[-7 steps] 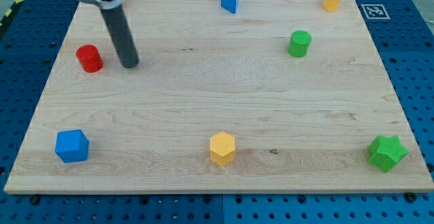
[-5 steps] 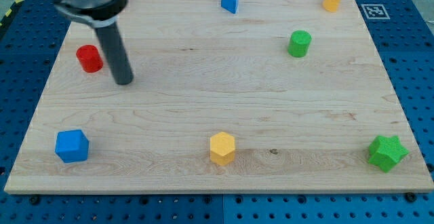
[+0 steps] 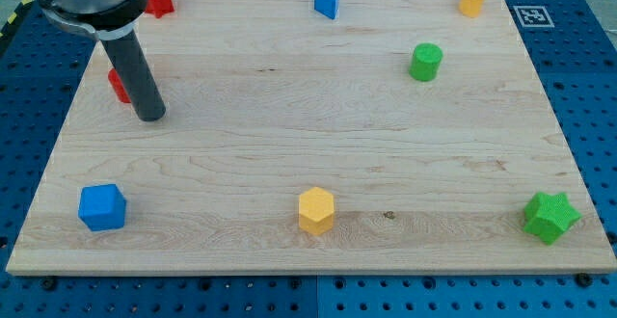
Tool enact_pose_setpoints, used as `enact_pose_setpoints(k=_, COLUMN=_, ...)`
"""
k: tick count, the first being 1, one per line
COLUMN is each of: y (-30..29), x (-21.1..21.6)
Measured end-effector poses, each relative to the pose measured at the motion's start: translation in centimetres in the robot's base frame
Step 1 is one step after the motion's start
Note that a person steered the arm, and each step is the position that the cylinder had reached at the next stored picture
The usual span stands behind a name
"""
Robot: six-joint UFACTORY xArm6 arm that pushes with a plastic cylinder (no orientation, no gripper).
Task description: Push the green circle towards the green star
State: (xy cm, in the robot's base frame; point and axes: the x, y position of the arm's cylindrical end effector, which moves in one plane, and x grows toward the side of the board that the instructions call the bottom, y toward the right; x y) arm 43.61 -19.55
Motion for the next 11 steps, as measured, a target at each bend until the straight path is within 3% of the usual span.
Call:
enact_pose_setpoints(k=3, y=0.9, x=-0.2)
enact_pose_setpoints(k=6, y=14.2, x=-11.1)
enact_pose_setpoints(k=8, y=18.9, x=-12.2)
enact_pose_setpoints(k=11, y=34.7, x=-10.6)
